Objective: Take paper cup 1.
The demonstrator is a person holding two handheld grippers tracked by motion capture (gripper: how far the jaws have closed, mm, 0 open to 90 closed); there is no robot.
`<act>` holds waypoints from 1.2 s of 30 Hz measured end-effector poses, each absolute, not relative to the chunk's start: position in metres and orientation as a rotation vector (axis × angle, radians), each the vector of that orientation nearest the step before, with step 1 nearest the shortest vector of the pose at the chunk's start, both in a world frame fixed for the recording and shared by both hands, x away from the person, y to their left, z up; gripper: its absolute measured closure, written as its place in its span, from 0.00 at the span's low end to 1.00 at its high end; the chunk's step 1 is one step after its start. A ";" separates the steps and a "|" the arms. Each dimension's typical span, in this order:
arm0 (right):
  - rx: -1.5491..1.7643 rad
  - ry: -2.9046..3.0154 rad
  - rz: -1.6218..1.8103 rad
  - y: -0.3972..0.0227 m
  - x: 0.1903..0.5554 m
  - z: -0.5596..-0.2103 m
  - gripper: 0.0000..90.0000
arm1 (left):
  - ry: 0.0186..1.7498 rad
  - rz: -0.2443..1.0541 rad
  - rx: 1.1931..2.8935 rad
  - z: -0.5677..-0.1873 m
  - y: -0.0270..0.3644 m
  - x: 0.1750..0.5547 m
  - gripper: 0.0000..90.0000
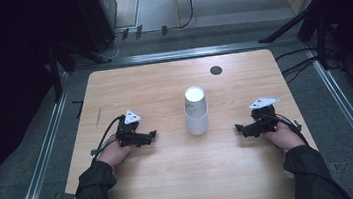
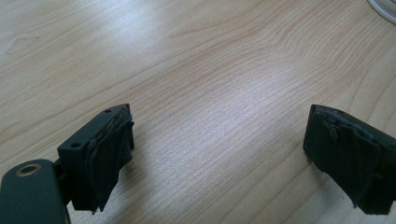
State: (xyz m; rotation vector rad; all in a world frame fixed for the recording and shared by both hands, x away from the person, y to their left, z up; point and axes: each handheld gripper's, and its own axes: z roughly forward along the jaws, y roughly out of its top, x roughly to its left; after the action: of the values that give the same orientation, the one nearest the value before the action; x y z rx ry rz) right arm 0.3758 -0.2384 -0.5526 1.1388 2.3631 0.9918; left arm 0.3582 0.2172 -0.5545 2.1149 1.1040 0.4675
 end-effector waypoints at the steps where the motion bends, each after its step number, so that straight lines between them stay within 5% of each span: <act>1: 1.138 2.363 0.992 -0.238 0.376 -0.553 0.00 | 1.104 0.467 2.115 -0.554 0.217 0.358 0.09; 14: 1.130 2.369 0.992 -0.239 0.376 -0.552 0.00 | 1.100 0.461 2.125 -0.553 0.218 0.360 0.09; 17: 1.126 2.472 0.899 -0.239 0.382 -0.542 0.07 | 1.165 0.418 2.134 -0.536 0.215 0.365 0.25; 19: 1.167 2.431 0.902 -0.238 0.383 -0.535 0.15 | 1.149 0.388 2.066 -0.527 0.216 0.364 0.19; 27: 1.268 2.449 1.056 -0.245 0.384 -0.521 0.05 | 1.099 0.282 2.086 -0.504 0.222 0.358 0.14; 36: 1.310 2.426 1.173 -0.246 0.383 -0.514 0.07 | 1.100 0.297 2.109 -0.503 0.221 0.357 0.15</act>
State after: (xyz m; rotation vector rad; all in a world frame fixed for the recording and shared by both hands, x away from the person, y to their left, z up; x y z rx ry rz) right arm 0.3827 -0.2459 -0.5136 1.3098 2.4258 1.1728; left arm 0.3571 0.2213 -0.5028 2.1093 1.1005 0.2973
